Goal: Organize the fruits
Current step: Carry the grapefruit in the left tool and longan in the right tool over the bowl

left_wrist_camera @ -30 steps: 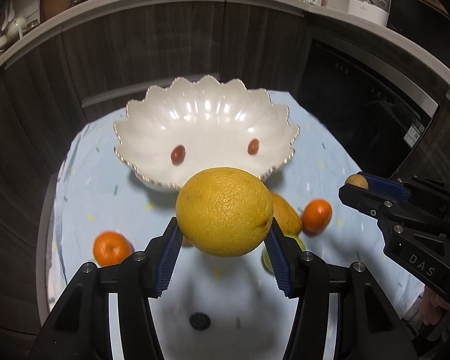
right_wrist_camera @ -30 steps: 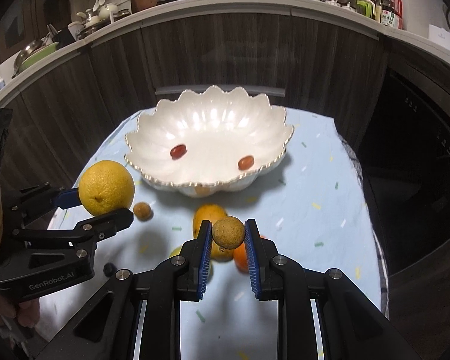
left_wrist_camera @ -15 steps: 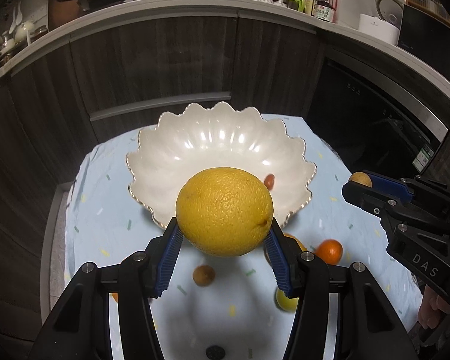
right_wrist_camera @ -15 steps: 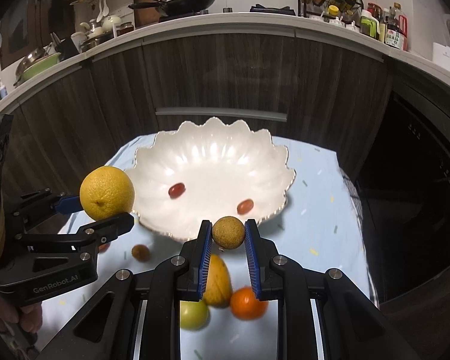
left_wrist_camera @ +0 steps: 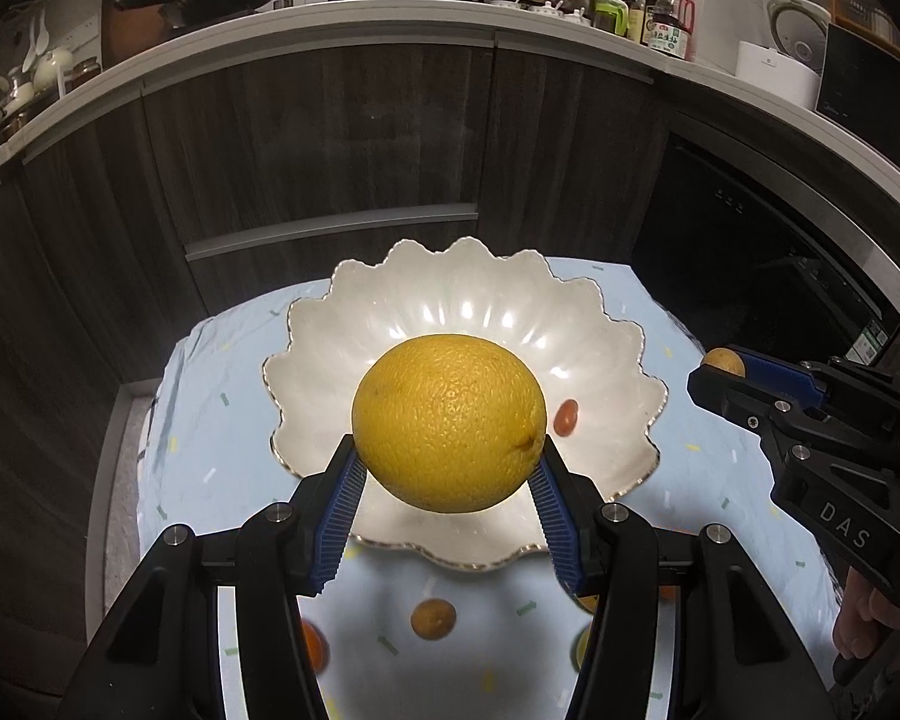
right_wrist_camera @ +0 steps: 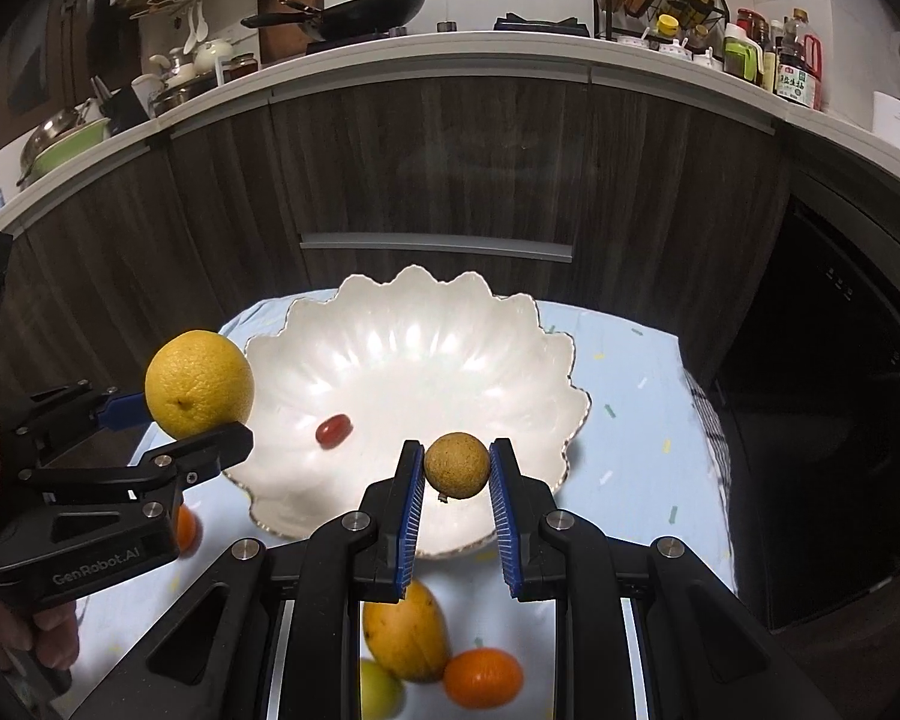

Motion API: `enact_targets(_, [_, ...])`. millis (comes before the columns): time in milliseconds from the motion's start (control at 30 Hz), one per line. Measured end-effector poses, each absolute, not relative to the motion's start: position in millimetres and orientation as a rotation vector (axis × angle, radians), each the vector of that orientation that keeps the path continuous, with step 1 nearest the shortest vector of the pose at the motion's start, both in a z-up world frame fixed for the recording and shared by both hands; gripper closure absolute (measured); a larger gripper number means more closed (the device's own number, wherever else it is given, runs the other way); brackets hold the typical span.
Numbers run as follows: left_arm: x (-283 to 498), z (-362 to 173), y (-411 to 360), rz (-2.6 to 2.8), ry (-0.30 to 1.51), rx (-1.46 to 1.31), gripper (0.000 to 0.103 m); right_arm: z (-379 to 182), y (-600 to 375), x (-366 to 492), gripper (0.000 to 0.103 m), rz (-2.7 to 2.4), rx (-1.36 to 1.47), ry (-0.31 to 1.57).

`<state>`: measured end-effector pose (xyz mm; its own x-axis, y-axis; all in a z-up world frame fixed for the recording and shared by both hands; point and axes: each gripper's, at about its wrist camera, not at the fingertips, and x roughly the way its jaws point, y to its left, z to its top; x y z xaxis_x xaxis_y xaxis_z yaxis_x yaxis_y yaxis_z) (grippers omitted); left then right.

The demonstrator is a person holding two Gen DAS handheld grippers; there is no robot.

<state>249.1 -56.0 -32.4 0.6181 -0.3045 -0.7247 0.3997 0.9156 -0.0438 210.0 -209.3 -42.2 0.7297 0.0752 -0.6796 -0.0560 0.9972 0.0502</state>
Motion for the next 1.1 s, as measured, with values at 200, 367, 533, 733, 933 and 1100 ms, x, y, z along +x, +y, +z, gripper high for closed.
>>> enact_targets(200, [259.0,-33.8,-58.2,-0.402,0.808,0.131,0.049,-45.5,-210.8,222.4,0.080,0.072,0.034,0.755])
enact_targets(367, [270.8,-36.6,-57.7,-0.397,0.814,0.128,0.049,-47.9,-211.4,231.8,0.080,0.070,0.037,0.760])
enact_targets(533, [279.1,-41.8,-61.0,-0.397,0.825,0.133,0.049,-52.8,-212.2,239.9,0.080,0.070,0.044,0.768])
enact_targets(733, [284.9,-48.7,-63.2,-0.397,0.839,0.145,0.049,-61.8,-214.0,249.0,0.080,0.074,0.057,0.794])
enact_targets(933, [289.3,-62.5,-68.7,-0.385,0.886,0.180,0.048,-73.7,-212.3,255.2,0.079,0.101,0.068,0.828])
enact_targets(1100, [288.7,-64.6,-68.4,-0.375,0.873,0.188,0.042,-73.5,-212.2,253.4,0.056,0.089,0.063,0.809])
